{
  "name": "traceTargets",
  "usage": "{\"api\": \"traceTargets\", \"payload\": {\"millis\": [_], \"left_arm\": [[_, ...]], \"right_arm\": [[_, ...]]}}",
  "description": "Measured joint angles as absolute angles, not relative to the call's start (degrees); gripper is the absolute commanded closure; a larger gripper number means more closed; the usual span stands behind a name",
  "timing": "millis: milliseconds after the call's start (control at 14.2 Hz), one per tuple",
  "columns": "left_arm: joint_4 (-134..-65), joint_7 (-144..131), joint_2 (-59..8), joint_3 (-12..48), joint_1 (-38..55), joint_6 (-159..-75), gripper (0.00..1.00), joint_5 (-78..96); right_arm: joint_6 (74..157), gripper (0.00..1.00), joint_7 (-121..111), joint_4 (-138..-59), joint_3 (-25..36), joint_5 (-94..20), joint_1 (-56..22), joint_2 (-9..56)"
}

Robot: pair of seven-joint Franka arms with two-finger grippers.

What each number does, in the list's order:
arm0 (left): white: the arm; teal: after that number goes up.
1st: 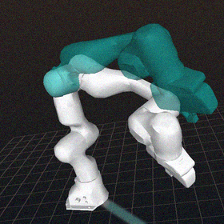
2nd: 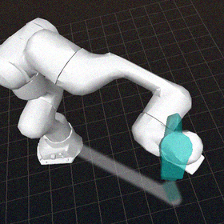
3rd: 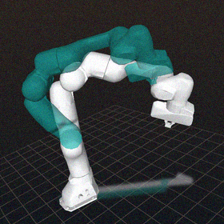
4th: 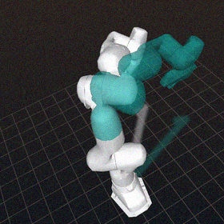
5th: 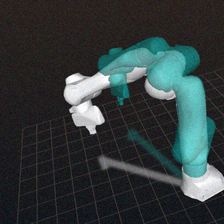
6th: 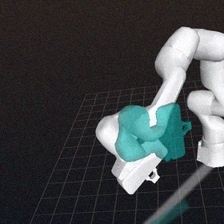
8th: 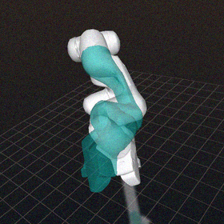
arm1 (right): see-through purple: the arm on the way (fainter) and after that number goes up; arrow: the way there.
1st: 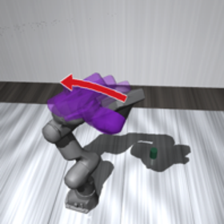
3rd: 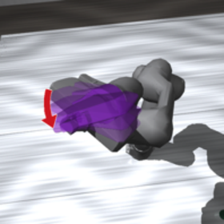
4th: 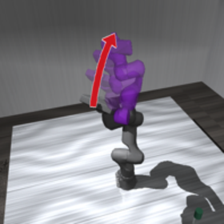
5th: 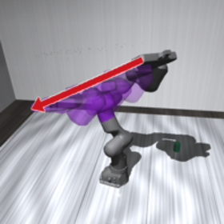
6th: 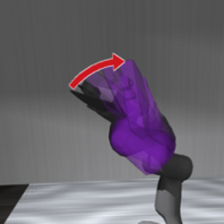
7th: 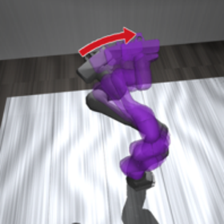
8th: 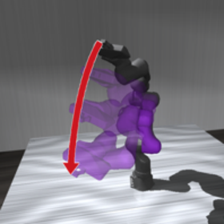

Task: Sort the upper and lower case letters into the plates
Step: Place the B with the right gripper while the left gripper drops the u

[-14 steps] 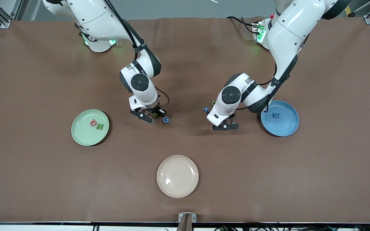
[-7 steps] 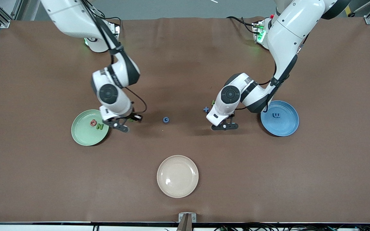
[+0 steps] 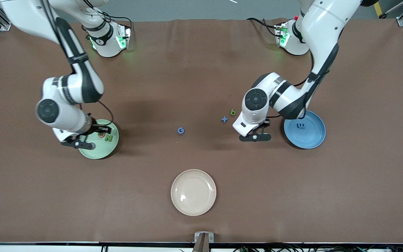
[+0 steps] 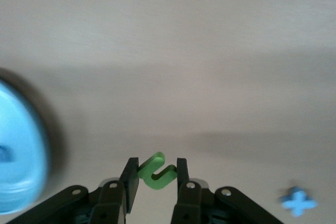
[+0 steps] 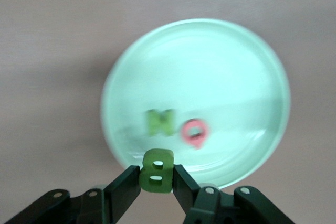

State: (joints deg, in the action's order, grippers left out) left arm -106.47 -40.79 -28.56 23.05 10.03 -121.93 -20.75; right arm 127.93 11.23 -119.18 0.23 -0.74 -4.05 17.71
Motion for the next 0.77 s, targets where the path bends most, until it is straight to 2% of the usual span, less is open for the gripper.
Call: {"api": "traceTargets", "payload": {"millis": [211,423,493,564,634,775], "left_arm": [[-110.63,-32.38,-23.64,23.36,4.08,-120.31,0.82,-20.76],[-116.22,-24.60,-19.50,23.50,-1.69,-120.71,0.82,-20.78],[-117.95,-22.50,-18.26,23.52,-3.57,-121.54,0.82,-20.78],[-119.71,-20.69,-17.14,23.53,-5.49,-122.87,0.82,-20.79],[-121.58,-18.88,-16.24,23.53,-7.45,-124.81,0.82,-20.79],[-125.79,-14.10,-15.37,23.54,-12.25,-130.72,0.82,-20.81]], "right_arm": [[132.39,0.98,3.63,-121.93,0.20,-0.74,1.60,18.24],[137.07,0.95,1.75,-124.25,0.03,-0.75,3.16,20.48],[138.06,0.75,1.74,-124.56,-0.12,-0.75,3.17,21.25],[138.76,0.26,1.74,-124.70,-0.34,-0.75,3.16,21.84],[139.01,0.00,1.74,-124.75,-0.51,-0.75,3.16,22.16],[139.04,0.00,1.74,-124.73,-0.69,-0.78,3.15,22.22]]}}
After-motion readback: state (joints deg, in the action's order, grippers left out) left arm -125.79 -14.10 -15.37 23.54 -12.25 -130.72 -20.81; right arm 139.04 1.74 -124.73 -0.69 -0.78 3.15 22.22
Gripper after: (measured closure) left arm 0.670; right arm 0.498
